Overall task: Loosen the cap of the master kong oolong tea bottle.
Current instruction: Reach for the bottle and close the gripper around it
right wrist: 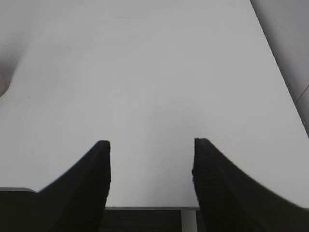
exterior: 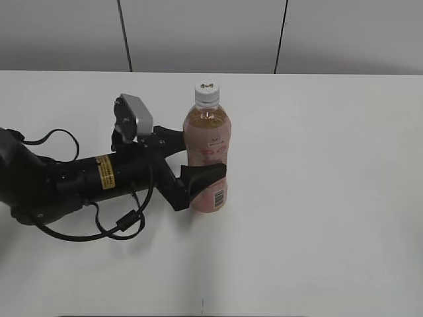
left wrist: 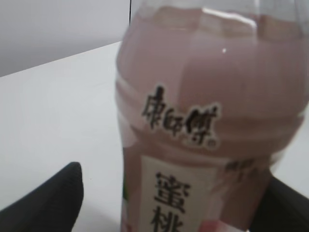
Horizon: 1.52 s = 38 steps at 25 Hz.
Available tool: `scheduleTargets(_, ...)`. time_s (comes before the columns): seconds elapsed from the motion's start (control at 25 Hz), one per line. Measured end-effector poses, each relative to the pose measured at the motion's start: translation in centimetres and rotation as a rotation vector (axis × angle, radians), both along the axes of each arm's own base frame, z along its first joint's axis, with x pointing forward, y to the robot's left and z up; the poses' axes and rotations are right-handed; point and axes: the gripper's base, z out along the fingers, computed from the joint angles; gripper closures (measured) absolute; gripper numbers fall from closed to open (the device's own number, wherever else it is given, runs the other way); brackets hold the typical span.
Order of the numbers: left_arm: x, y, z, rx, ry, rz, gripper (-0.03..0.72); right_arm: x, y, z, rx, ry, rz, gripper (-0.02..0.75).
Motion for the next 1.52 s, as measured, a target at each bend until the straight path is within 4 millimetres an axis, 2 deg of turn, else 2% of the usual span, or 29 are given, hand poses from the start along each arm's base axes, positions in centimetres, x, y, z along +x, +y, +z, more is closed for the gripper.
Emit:
scheduleTargets(0.16, -0.4, -0.7, -0.1, -0.001, 0.003, -0.016, 0.148, 0.0, 0.0, 0.0, 0.0, 0.0, 0.0, 0.321)
scheduleTargets(0.36, -0.5, -1.2, 0.0, -0.01, 0.006, -0.002, 0.3, 0.0, 0.0, 0.0, 0.0, 0.0, 0.0, 0.321)
scheduleTargets(1.52, -0.5, -1.2, 0.0, 0.002, -0.017, -0.005, 0.3, 0.0, 0.0, 0.0, 0.0, 0.0, 0.0, 0.321)
